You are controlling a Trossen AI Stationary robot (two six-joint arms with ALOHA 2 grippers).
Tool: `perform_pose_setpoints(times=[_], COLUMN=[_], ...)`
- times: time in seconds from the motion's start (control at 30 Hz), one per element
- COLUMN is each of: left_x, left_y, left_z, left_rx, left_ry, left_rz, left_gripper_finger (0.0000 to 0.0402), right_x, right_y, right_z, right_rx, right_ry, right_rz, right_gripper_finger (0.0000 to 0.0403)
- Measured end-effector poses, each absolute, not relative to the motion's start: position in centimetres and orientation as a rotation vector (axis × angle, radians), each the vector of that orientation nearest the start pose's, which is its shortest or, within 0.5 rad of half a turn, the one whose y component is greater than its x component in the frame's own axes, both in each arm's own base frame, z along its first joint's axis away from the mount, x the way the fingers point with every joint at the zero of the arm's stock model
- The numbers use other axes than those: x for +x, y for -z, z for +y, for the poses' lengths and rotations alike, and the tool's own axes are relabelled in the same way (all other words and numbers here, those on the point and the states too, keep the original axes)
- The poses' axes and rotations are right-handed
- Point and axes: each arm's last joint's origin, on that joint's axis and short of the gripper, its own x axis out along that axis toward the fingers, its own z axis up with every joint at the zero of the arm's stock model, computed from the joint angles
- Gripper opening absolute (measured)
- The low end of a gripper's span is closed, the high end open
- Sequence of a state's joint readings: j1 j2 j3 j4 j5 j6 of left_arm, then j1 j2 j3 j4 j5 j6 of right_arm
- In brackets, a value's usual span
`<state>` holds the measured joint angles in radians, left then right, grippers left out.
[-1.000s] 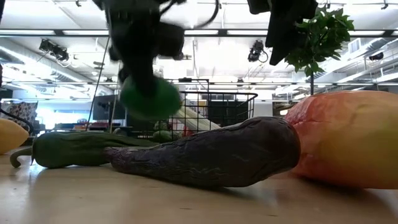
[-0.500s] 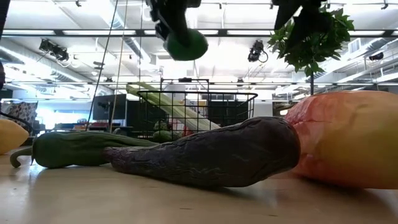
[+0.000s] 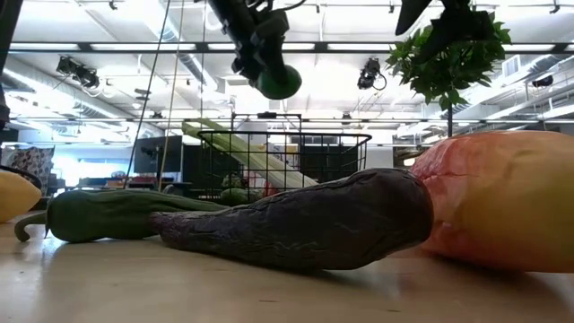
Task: Build produce basket
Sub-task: Put the lime into the wire basket, then put the red chili pepper into the wire basket
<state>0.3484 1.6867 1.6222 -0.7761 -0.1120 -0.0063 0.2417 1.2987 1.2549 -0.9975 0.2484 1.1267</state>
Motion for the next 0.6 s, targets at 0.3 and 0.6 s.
perform_pose_setpoints(times=[0.3, 0.6], left_x=[33.8, 33.0], left_y=[-33.6, -35.3], left_z=[12.6, 7.4], left_rx=[-0.229, -0.401], left_ry=[-0.416, -0.322], left_rz=[0.851, 0.943], left_gripper_finger=[0.0396, 0.0389], right_x=[24.0, 24.7], right_y=[-32.4, -30.9], right_z=[5.0, 5.4], right_rx=[0.7, 0.503], right_ry=[0.544, 0.366], right_rz=[0.877, 1.012], right_gripper_finger=[0.0268, 0.0268])
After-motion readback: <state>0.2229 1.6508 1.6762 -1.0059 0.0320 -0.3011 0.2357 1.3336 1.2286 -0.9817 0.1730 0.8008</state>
